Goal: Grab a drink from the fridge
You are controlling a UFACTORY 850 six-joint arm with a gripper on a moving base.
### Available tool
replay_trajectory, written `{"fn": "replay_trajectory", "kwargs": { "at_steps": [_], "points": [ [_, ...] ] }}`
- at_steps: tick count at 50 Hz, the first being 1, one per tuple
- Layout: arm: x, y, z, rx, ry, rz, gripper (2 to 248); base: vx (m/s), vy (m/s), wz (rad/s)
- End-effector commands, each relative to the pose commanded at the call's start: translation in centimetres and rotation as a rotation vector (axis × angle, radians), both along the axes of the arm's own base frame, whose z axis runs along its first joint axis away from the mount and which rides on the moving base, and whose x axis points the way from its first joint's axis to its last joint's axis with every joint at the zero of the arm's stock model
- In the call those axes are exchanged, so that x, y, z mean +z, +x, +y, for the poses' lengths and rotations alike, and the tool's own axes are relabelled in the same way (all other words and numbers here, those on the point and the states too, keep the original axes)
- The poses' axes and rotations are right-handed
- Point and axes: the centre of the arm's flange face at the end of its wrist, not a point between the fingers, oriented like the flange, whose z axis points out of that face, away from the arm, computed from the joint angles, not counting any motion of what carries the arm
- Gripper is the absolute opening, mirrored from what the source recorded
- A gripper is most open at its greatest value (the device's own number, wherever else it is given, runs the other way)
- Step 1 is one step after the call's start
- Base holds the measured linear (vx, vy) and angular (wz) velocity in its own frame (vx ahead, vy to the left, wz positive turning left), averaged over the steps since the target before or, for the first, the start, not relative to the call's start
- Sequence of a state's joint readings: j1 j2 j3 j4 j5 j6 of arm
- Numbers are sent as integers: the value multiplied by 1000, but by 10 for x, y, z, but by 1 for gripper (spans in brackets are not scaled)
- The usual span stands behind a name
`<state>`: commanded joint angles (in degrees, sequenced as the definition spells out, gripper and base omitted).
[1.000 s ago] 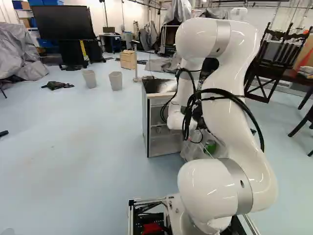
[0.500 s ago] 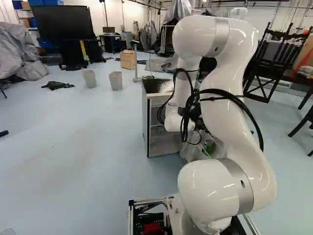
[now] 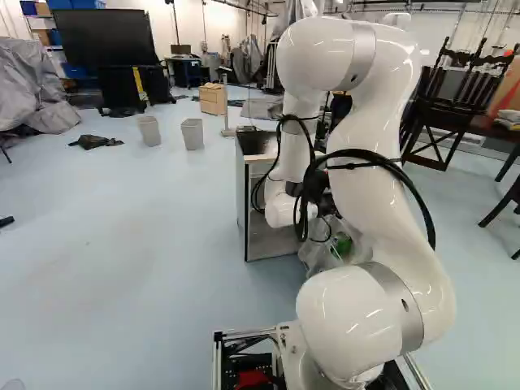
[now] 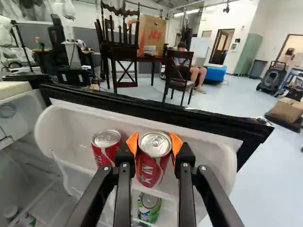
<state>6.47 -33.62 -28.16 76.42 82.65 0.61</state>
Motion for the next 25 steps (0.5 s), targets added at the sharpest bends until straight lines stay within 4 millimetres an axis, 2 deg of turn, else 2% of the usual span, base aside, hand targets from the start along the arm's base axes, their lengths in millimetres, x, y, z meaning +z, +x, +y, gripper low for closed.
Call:
{"fn": "replay_trajectory", "kwargs": {
  "at_steps": [14, 25],
  "points": [
    [6, -12, 22, 88, -52, 3, 93, 0, 0, 0],
    [8, -13, 38, 155, -70, -2, 93, 0, 0, 0]
  ]
}}
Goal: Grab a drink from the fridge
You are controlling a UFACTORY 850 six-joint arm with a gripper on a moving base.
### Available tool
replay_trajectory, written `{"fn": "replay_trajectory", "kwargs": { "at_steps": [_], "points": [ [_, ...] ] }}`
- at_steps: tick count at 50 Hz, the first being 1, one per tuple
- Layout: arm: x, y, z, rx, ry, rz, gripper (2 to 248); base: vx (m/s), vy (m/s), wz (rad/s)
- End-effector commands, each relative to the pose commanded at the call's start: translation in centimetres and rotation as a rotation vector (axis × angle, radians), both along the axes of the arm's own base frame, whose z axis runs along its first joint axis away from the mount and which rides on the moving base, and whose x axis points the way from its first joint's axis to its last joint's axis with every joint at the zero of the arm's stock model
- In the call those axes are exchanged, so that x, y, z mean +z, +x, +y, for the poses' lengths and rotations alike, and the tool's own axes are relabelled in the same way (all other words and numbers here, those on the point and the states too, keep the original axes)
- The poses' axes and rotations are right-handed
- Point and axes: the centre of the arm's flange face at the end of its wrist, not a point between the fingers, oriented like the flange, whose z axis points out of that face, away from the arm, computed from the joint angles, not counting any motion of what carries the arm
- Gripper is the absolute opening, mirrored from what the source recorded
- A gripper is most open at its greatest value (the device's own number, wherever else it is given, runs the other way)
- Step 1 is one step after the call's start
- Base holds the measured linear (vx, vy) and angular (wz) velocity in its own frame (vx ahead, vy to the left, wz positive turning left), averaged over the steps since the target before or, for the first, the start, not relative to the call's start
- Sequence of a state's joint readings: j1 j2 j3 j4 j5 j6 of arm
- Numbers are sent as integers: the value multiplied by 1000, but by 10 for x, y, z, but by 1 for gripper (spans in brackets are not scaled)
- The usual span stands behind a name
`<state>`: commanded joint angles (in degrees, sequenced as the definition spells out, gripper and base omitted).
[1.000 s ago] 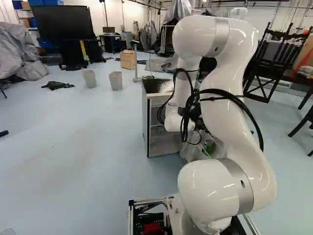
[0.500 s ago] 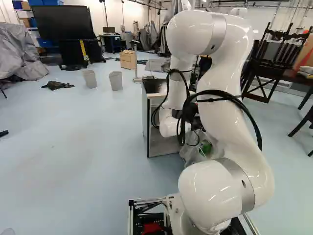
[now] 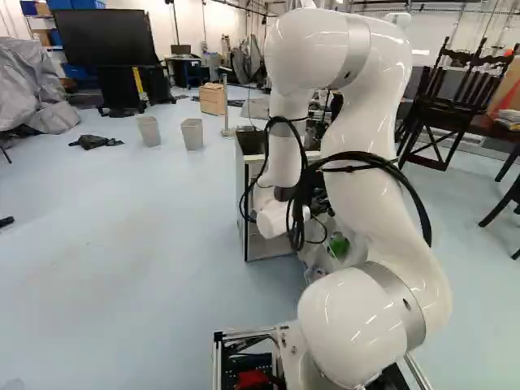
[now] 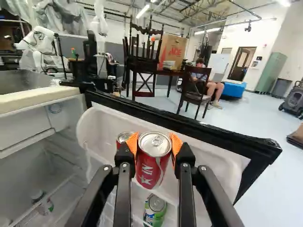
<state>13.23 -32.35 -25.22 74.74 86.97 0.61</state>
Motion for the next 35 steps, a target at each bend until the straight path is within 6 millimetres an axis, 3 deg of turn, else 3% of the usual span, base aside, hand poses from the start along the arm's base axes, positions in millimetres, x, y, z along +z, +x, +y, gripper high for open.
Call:
{"fn": "replay_trajectory", "kwargs": {
  "at_steps": [35],
  "points": [
    [0, 5, 51, 245, 0, -3, 93, 0, 0, 0]
  ]
}}
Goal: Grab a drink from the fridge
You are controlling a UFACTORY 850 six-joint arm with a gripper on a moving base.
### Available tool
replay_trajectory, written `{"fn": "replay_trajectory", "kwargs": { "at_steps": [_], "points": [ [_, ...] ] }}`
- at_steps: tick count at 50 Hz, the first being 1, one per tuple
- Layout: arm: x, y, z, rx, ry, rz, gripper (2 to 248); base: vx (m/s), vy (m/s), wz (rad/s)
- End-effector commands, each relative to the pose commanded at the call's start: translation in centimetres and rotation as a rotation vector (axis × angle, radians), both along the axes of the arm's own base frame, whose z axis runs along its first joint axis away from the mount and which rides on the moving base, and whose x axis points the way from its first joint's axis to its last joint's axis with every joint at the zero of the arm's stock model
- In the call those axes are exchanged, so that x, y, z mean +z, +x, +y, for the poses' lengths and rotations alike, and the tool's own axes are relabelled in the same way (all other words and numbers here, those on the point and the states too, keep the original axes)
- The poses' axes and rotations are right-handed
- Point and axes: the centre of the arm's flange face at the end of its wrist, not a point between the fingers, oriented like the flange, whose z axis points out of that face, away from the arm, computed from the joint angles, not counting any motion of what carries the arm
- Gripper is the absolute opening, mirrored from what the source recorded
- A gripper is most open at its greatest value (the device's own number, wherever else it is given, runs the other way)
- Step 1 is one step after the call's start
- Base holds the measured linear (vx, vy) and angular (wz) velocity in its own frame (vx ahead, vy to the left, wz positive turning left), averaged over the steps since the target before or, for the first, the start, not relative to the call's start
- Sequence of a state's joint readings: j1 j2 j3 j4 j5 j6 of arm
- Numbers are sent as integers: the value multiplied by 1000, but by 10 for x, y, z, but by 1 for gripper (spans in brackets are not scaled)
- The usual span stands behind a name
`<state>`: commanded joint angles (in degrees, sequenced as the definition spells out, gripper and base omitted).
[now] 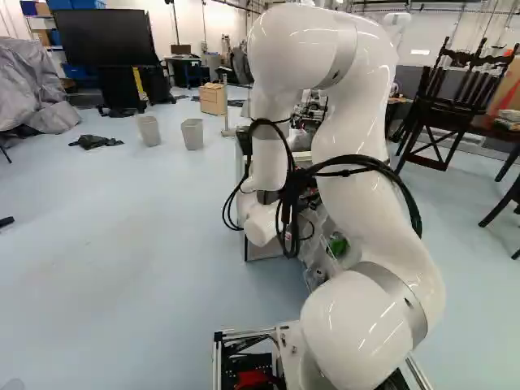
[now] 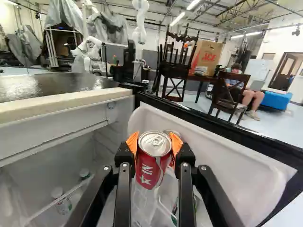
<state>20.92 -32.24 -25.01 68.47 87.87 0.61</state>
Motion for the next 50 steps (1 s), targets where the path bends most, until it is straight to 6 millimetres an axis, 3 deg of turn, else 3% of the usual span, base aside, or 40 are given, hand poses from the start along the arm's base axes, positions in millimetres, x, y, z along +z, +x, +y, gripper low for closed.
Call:
{"fn": "replay_trajectory", "kwargs": {
  "at_steps": [50],
  "points": [
    [0, -22, 67, 410, 14, 36, 93, 0, 0, 0]
  ]
}}
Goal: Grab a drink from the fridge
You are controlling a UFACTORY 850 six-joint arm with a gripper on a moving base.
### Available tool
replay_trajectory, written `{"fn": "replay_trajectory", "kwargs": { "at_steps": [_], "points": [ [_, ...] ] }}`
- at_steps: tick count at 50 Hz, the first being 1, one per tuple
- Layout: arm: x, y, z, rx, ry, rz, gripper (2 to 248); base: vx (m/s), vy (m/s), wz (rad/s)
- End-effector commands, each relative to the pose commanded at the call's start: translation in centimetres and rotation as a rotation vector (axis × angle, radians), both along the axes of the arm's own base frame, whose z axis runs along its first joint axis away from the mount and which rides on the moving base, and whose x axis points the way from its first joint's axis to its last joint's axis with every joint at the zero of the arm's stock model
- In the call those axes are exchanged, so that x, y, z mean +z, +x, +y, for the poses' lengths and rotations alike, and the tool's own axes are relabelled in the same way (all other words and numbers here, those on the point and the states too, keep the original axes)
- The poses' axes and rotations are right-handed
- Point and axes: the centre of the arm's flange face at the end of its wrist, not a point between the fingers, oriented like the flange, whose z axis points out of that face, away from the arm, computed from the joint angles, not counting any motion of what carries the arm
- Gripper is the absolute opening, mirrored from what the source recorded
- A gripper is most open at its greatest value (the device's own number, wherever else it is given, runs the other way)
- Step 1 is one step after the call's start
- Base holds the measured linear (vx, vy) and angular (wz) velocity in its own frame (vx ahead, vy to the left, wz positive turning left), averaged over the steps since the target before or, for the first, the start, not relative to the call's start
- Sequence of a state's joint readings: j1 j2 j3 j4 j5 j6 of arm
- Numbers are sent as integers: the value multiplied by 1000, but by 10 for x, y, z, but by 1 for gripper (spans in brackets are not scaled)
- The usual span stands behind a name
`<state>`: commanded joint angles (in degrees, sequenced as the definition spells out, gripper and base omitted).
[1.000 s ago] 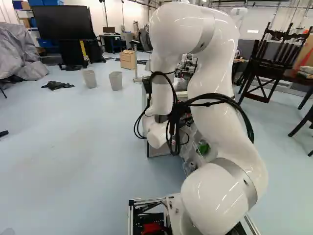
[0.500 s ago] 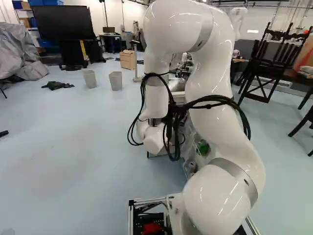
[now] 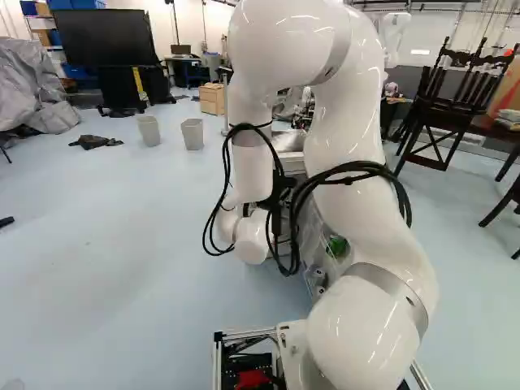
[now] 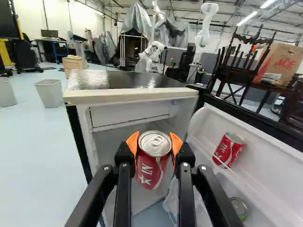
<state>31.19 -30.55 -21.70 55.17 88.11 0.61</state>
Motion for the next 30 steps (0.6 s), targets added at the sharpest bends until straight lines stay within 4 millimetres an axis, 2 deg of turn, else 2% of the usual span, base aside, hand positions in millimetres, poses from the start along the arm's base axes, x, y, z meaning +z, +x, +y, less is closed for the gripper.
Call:
{"fn": "replay_trajectory", "kwargs": {
  "at_steps": [20, 30],
  "points": [
    [-1, 3, 11, 116, 16, 11, 93, 0, 0, 0],
    [4, 4, 16, 174, 40, 21, 93, 0, 0, 0]
  ]
}}
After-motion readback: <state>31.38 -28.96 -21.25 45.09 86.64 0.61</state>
